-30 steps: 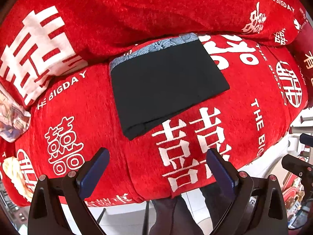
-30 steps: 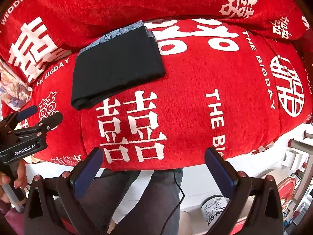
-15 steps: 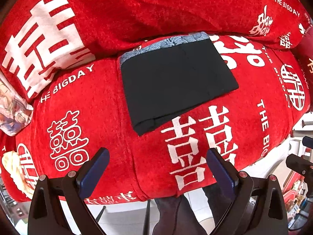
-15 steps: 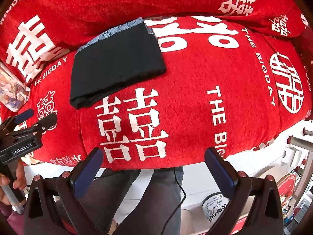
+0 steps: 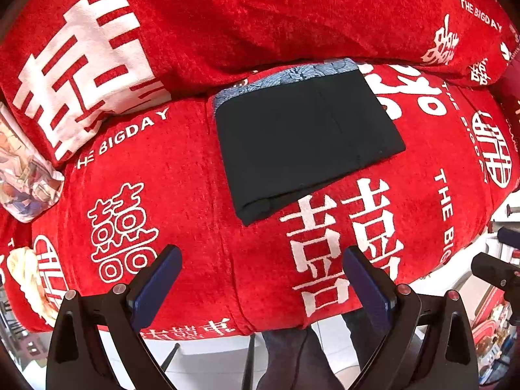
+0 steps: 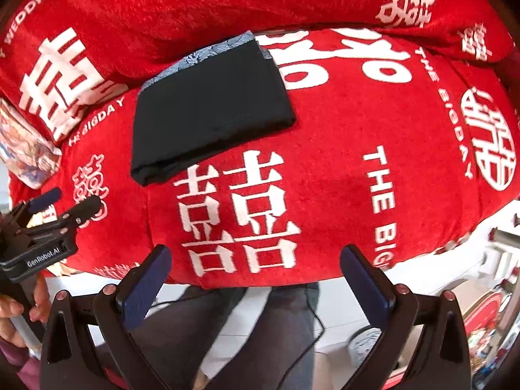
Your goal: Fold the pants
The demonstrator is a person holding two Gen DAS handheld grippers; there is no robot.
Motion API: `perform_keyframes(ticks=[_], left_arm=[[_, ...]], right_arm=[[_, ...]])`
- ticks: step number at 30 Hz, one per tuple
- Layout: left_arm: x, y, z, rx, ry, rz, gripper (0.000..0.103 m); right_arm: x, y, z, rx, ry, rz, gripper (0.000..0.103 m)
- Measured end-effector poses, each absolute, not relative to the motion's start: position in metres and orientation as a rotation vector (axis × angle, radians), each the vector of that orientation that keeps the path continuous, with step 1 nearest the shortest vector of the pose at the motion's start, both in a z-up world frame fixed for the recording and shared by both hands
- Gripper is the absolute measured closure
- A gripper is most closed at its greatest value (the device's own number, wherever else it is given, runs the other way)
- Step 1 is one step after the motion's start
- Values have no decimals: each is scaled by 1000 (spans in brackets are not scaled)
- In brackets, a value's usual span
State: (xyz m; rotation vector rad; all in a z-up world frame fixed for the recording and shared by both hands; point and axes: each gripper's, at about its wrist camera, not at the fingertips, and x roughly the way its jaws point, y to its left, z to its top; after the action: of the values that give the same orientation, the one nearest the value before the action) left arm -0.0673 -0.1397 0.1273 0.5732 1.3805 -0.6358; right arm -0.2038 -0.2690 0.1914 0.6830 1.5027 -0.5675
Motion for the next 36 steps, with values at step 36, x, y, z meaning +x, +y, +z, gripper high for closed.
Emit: perform_keyframes(ticks=[36], left_arm=[[-30, -129, 105, 566, 1403, -659, 4]], right_arm=[[-196, -271, 164, 917, 1416, -650, 0]])
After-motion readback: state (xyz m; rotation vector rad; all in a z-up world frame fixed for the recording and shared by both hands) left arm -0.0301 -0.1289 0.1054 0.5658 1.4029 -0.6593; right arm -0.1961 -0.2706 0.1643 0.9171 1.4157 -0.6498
